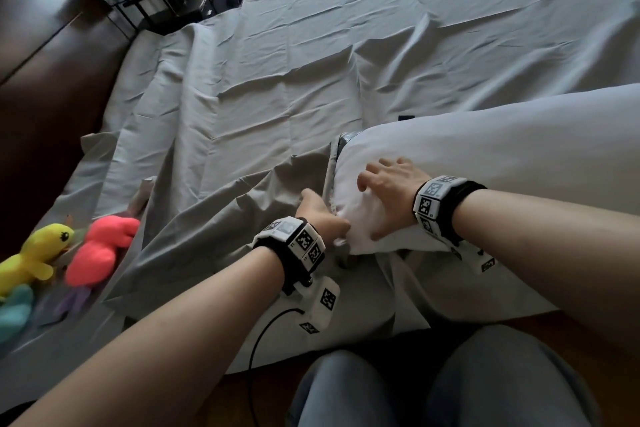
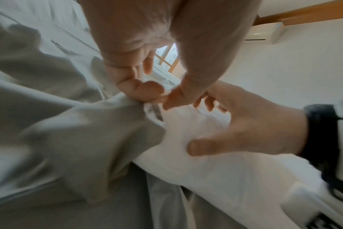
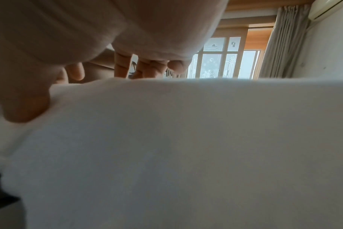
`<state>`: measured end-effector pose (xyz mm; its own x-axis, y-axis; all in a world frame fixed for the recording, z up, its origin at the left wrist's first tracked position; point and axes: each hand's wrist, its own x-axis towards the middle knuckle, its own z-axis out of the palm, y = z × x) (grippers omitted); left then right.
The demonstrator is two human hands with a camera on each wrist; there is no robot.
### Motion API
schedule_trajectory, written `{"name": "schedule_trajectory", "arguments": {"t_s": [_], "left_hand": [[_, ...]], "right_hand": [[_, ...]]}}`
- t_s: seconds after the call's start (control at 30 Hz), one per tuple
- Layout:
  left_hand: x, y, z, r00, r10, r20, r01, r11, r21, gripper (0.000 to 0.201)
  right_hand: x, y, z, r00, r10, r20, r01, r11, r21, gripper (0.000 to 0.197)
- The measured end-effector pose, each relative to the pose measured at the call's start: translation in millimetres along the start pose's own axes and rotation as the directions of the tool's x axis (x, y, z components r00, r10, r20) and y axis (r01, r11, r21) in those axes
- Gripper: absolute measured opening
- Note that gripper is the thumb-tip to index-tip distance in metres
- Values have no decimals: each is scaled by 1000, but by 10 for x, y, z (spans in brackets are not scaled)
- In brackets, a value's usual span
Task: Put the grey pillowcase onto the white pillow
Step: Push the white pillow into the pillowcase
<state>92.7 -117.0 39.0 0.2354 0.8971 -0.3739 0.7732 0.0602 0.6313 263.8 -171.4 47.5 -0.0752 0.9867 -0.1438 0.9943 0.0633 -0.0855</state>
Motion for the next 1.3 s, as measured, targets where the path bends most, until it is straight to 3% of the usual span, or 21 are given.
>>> {"name": "schedule_trajectory", "arguments": {"t_s": [0.07, 0.2, 0.27, 0.37, 0.43, 0.53, 0.6, 0.7, 0.77, 0.83, 0.93, 1.0, 1.07, 1.13, 1.3], "left_hand": [[64, -40, -28, 997, -79, -13, 79, 997, 2, 72], [258, -147, -44, 999, -46, -9, 47, 988, 147, 36], [342, -185, 4, 1000, -1, -3, 1, 983, 185, 38], [445, -195, 89, 998, 25, 64, -37, 980, 194, 44], [490, -169, 127, 993, 54, 101, -72, 981, 182, 40], [505, -23, 167, 980, 185, 75, -185, 983, -7, 11], [418, 172, 169, 963, 255, 86, -229, 945, -232, 20], [232, 500, 164, 898, 325, 297, -216, 913, -347, 19], [163, 616, 169, 845, 296, 446, -203, 948, -245, 17], [161, 641, 180, 852, 203, 483, -180, 979, -94, 17], [333, 604, 151, 950, 83, 302, -86, 996, -5, 35], [595, 571, 97, 989, 100, 106, -104, 994, 32, 43], [860, 592, 72, 994, 109, 16, -110, 992, 68, 51], [1096, 655, 80, 996, 94, 13, -94, 992, 89, 56], [1592, 931, 115, 997, 80, -17, -75, 973, 220, 61]], "right_hand": [[-33, 54, 22, 1000, 30, 9, -30, 1000, -3, 97], [-35, 80, 72, 998, 60, 13, -59, 995, -77, 97], [2, 66, 108, 998, 50, 32, -46, 993, -112, 81], [81, 47, 198, 1000, 8, 27, -6, 995, -104, 38], [131, 47, 265, 1000, 9, 19, -7, 998, -68, 19], [148, 49, 280, 999, 27, 26, -27, 1000, -4, 17], [115, 62, 222, 998, 39, 54, -45, 993, 105, 16], [54, 127, 125, 988, 47, 149, -80, 971, 225, 37], [-35, 213, 64, 980, 36, 195, -76, 976, 206, 40], [-128, 354, -5, 974, 72, 215, -121, 967, 226, 27], [-158, 601, -161, 975, 183, 124, -215, 920, 327, 8], [-65, 766, -220, 963, 267, 36, -266, 921, 285, 13], [96, 902, -231, 944, 331, -5, -323, 923, 209, 23], [295, 972, -250, 925, 380, 0, -374, 910, 179, 37], [856, 1073, -209, 900, 410, 150, -433, 883, 184, 60]]}}
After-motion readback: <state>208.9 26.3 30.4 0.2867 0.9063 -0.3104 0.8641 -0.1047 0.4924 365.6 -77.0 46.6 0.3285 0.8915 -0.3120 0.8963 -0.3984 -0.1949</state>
